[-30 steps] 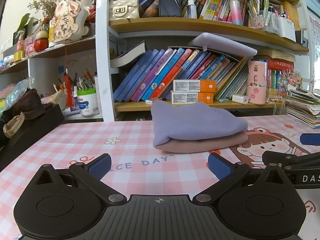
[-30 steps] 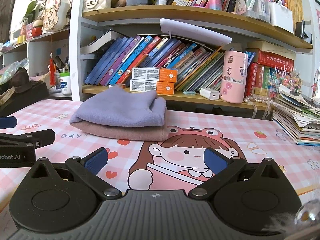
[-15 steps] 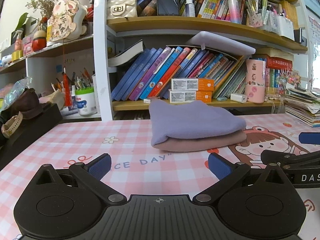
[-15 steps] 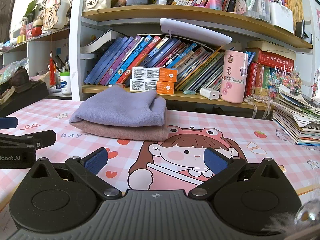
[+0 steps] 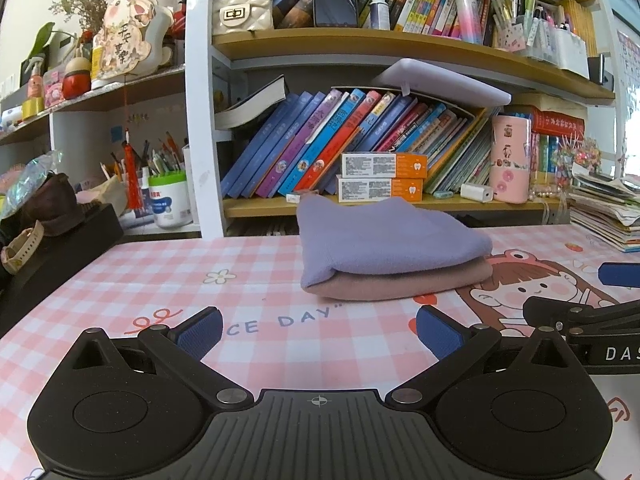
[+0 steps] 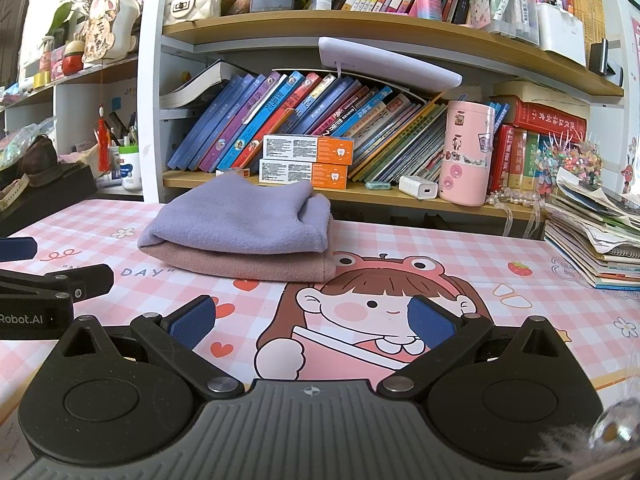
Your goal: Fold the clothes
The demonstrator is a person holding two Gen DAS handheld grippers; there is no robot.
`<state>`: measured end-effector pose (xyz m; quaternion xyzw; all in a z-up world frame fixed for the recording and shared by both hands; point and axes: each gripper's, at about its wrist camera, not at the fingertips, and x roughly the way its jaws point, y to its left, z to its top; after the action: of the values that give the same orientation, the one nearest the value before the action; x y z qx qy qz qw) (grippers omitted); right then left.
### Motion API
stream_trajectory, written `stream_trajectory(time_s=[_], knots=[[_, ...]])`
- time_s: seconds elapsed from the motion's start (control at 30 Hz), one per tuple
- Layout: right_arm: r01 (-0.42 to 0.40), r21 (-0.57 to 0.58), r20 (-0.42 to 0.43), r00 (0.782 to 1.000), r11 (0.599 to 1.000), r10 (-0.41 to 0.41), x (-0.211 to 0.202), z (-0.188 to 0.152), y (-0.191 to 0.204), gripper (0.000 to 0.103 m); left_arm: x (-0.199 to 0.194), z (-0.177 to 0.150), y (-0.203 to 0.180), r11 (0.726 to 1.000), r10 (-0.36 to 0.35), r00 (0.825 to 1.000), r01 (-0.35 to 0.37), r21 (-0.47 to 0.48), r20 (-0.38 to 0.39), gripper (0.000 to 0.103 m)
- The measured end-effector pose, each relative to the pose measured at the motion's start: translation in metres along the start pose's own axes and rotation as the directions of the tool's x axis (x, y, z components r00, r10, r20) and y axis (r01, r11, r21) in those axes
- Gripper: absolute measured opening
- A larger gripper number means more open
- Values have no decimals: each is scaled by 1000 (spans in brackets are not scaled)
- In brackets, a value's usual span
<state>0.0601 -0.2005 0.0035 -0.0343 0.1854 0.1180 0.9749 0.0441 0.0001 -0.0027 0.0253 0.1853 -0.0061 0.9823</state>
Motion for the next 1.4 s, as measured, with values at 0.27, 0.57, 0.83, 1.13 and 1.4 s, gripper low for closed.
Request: stream_trajectory(time_s=[0.27,0.57,0.83,1.13,1.4], knots=[[0,0,0,1000,1000,0,0,0,0,103,0,0,-1,1000,-1,1000,1,4,-5,103],[0,0,-2,1000,1000,0,0,0,0,103,1,0,-2,1000,-8,1000,9,9,-5,103],[-1,1,-5,1000,1000,1,1,0,0,103,1,0,-3,1000,-11,1000,11,13,-6,103],[-1,0,-6,1000,1000,1,1,0,0,103,1,1,-4,1000,-12,1000,12,21,-4,103],[-1,1,-7,1000,1000,1,0,0,0,103,2,1,-5,1000,-7,1000,7,24,-9,103]])
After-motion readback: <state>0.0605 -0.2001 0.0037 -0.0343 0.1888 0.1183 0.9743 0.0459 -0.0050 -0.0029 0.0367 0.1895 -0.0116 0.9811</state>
